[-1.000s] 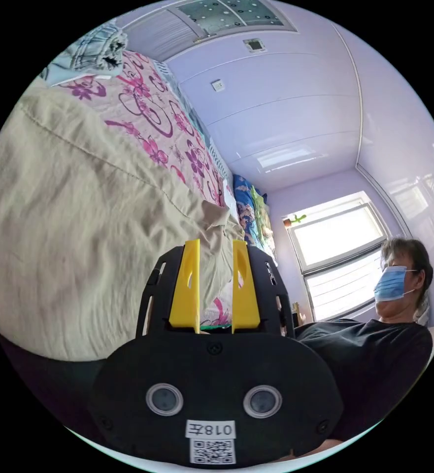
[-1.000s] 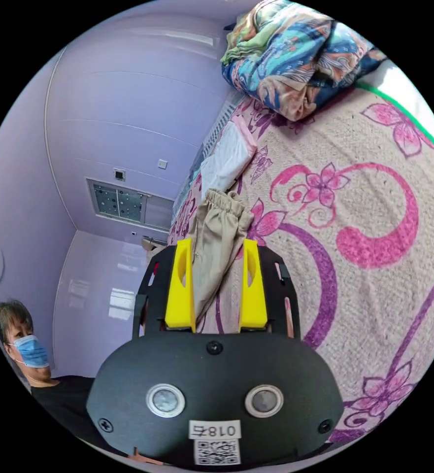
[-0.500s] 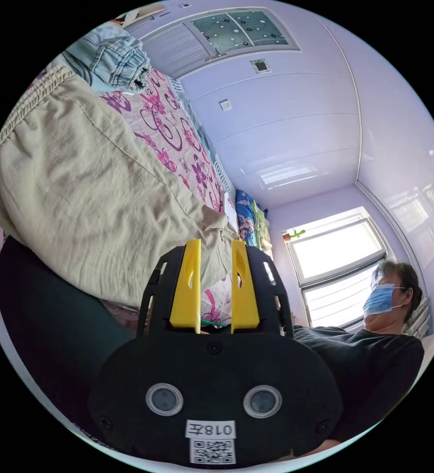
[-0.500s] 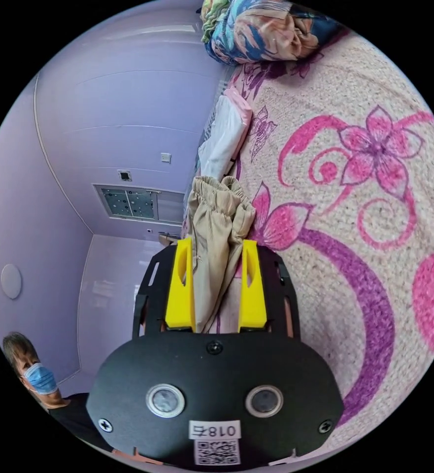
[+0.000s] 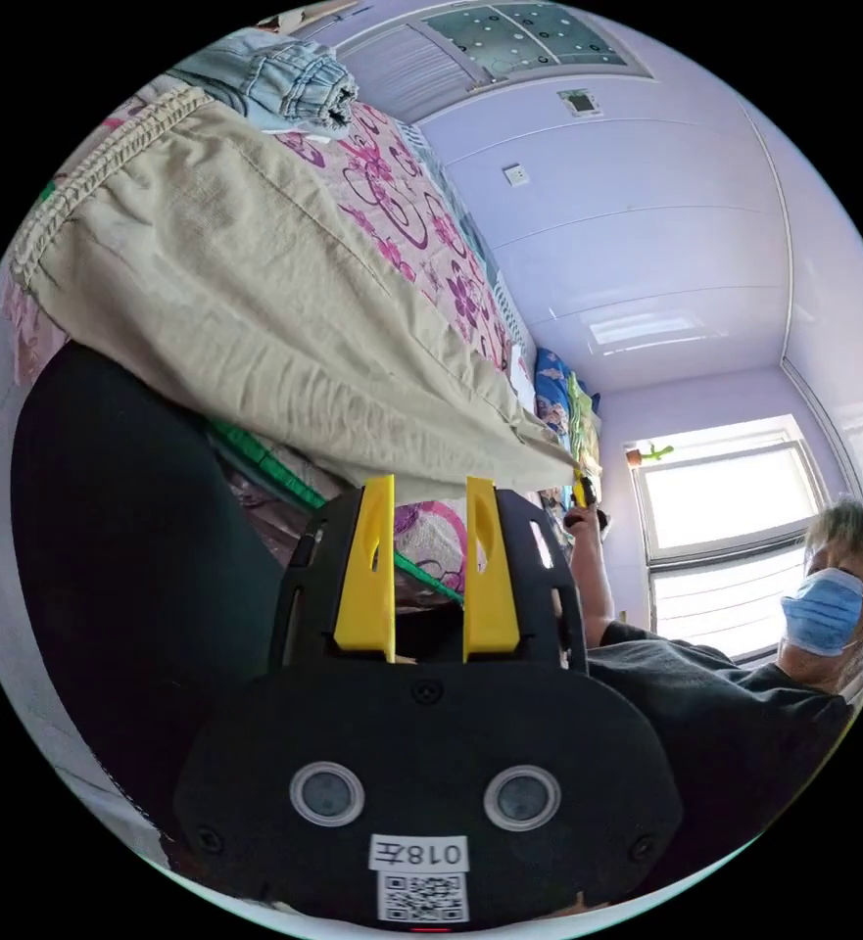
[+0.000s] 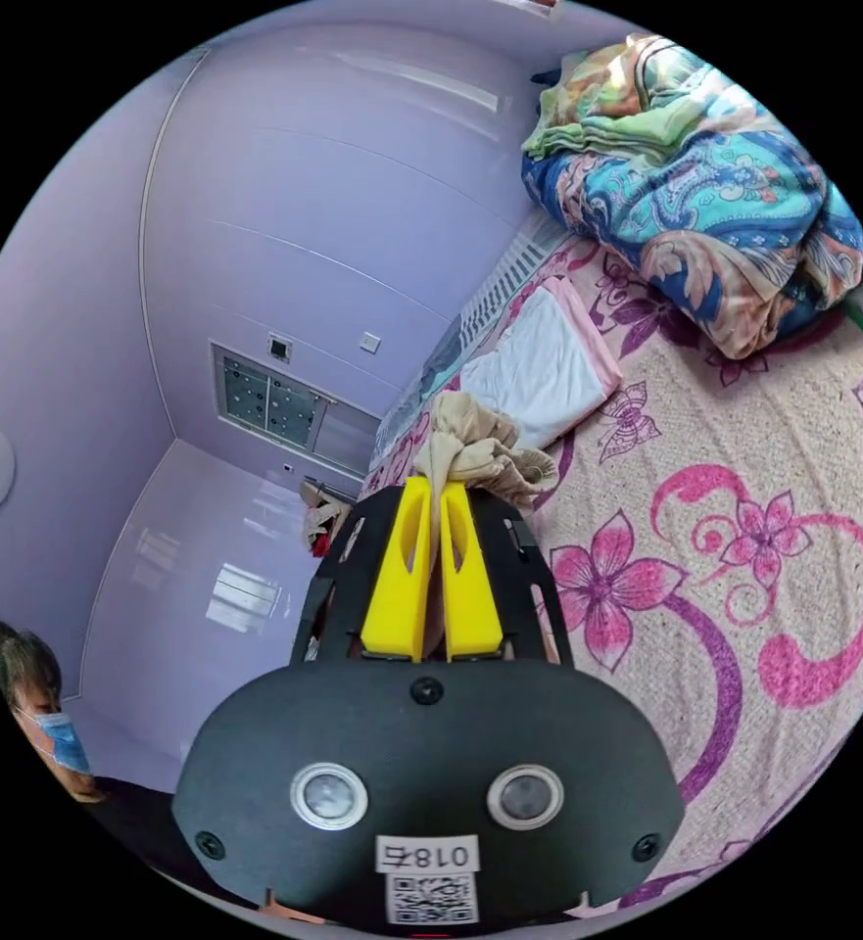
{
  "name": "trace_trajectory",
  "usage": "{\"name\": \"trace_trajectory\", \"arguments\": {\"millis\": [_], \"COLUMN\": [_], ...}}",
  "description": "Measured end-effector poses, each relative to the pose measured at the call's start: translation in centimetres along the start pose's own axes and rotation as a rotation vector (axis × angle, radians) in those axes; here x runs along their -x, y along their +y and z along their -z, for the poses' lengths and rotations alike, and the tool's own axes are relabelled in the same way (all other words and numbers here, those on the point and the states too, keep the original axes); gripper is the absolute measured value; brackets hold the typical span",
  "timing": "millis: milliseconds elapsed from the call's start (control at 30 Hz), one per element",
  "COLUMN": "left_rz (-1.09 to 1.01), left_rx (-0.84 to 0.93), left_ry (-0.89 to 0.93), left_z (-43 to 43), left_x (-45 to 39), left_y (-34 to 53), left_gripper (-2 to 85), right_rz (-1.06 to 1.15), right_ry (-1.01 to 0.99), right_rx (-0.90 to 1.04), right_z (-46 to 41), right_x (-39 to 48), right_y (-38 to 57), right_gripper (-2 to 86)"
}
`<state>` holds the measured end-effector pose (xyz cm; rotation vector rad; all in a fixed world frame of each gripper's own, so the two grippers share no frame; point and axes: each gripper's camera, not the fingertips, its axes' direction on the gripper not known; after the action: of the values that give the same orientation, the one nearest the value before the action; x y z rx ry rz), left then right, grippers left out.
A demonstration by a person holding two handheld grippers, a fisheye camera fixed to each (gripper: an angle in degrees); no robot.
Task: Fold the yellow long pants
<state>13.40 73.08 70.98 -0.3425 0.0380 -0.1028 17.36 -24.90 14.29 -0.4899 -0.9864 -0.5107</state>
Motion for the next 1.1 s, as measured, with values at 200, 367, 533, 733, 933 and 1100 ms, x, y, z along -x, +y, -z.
{"name": "trace_trajectory", "arguments": {"millis": [200,367,533,733,933,1100], "left_rz": [-0.023,-0.045,0.063,0.273,0.242,0.229], "left_rx": [0.179,0.231,0.135,0.045,0.019,0.022], "left_ry": [-0.01,-0.142,-0.062,0.167,0.179,0.249], "left_z": [-5.1,-8.6,-7.5,-7.3,-6.7,-6.0], "left_x": [-1.3,-2.5,0.0,6.1,7.0,7.3], "left_y": [-0.4,-0.9,-1.1,0.0,0.6,0.8], "left_gripper": [11.6,12.4,13.6,14.4,13.7,13.0], "right_rz": [-0.147,-0.15,-0.159,-0.158,-0.162,-0.169], "right_ry": [0.061,0.068,0.054,0.059,0.064,0.068], "right_rx": [-0.008,-0.01,-0.016,-0.016,-0.011,-0.009], "right_z": [2.4,1.8,2.3,2.8,3.0,3.6], "right_x": [-0.5,0.6,1.1,1.5,1.6,1.4], "right_y": [-0.7,0.7,1.8,3.1,4.4,5.8], "right_gripper": [0.2,0.3,0.3,0.3,0.4,0.4]}}
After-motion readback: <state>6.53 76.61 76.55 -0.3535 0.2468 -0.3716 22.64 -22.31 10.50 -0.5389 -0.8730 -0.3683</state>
